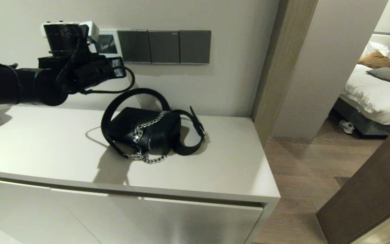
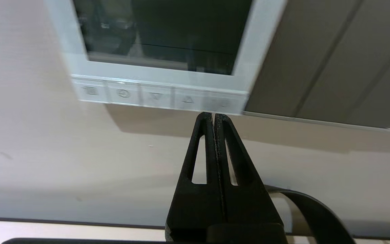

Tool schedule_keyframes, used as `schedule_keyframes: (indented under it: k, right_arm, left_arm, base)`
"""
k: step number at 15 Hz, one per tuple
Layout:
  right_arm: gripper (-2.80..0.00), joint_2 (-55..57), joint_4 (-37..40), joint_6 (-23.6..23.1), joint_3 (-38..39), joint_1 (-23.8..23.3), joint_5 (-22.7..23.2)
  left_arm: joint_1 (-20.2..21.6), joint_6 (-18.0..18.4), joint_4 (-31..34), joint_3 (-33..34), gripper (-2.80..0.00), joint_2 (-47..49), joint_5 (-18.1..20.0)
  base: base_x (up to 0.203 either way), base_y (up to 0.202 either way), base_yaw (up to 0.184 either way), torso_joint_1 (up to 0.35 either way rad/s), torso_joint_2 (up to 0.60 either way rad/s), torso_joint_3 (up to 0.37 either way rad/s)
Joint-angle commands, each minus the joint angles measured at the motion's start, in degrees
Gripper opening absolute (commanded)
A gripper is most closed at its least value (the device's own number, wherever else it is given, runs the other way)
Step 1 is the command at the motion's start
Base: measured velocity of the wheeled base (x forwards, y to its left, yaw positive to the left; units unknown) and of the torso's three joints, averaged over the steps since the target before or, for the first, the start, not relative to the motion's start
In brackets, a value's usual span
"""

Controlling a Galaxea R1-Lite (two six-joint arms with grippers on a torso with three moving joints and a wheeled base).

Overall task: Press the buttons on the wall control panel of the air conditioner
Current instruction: Turn on the central air conditioner

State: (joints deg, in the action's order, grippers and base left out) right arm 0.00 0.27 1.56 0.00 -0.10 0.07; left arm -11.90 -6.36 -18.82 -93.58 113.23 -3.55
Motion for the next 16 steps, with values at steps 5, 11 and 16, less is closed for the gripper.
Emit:
schedule_keyframes:
  k: [5, 11, 16]
  right_arm:
    - [-2.8, 0.1, 0.0, 0.0, 0.1, 0.0, 0.0]
    - [-2.8, 0.1, 0.0, 0.0, 0.1, 0.0, 0.0]
    - [-2.8, 0.1, 0.0, 0.0, 0.1, 0.0, 0.0]
  left_arm:
    - [0.4, -0.4, -0.6, 0.8, -2.8, -1.2, -0.1]
    - [0.4, -0.1, -4.2, 6.8, -2.8, -4.0, 0.0]
    - [0.3, 0.1, -3.7, 5.8, -2.8, -3.5, 0.0]
  base:
    - [0.0, 0.0, 0.0, 0.0, 0.0, 0.0]
    - [0.0, 0.0, 0.0, 0.0, 0.0, 0.0]
    - [0.0, 0.0, 0.0, 0.0, 0.0, 0.0]
